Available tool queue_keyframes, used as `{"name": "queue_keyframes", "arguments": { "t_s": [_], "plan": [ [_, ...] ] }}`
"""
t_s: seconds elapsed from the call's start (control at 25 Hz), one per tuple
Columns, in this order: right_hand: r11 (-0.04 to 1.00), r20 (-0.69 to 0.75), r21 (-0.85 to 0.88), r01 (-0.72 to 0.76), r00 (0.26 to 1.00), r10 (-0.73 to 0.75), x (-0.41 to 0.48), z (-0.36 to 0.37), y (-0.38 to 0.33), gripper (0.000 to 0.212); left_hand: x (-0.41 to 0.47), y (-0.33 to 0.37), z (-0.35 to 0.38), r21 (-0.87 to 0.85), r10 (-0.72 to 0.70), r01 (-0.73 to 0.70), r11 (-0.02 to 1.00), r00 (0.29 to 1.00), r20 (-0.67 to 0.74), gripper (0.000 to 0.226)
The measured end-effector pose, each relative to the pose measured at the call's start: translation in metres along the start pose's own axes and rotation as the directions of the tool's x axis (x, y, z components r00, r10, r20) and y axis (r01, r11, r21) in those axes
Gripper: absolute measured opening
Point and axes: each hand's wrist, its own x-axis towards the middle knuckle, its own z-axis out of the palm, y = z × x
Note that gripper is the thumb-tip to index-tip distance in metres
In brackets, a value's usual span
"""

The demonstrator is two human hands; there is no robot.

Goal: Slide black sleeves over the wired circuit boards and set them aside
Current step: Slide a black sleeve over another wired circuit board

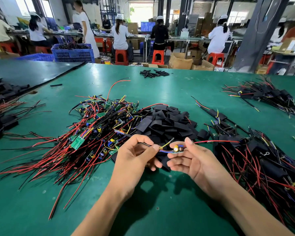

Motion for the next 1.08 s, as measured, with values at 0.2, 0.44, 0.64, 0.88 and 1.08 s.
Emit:
{"name": "queue_keyframes", "arguments": {
  "t_s": [0.2, 0.44, 0.64, 0.88, 1.08],
  "plan": [
    [0.993, -0.043, -0.107, -0.049, 0.998, 0.045, -0.001, 0.001, 0.004, 0.038, 0.000, -0.004, -0.005, 0.183, 0.062, -0.070, 0.981, 0.997, 0.048, 0.024],
    [1.000, -0.070, -0.023, 0.000, 0.998, -0.001, -0.003, 0.000, 0.005, 0.016, -0.001, -0.005, -0.002, 0.138, 0.113, -0.096, 0.986, 0.986, -0.119, 0.035],
    [0.999, -0.146, 0.033, 0.004, 0.989, 0.000, -0.002, 0.002, 0.005, 0.007, -0.007, -0.004, 0.002, 0.234, 0.045, -0.038, 0.971, 0.999, -0.025, 0.010],
    [0.971, -0.040, -0.205, 0.126, 0.990, -0.137, -0.007, 0.007, 0.013, 0.016, -0.010, -0.005, 0.009, 0.298, -0.110, 0.069, 0.952, 0.987, 0.121, 0.017],
    [0.819, -0.114, -0.553, 0.154, 0.960, -0.257, -0.002, -0.007, 0.016, 0.026, -0.004, -0.001, 0.005, 0.033, -0.270, 0.270, 0.962, 0.963, -0.011, 0.027]
  ]
}}
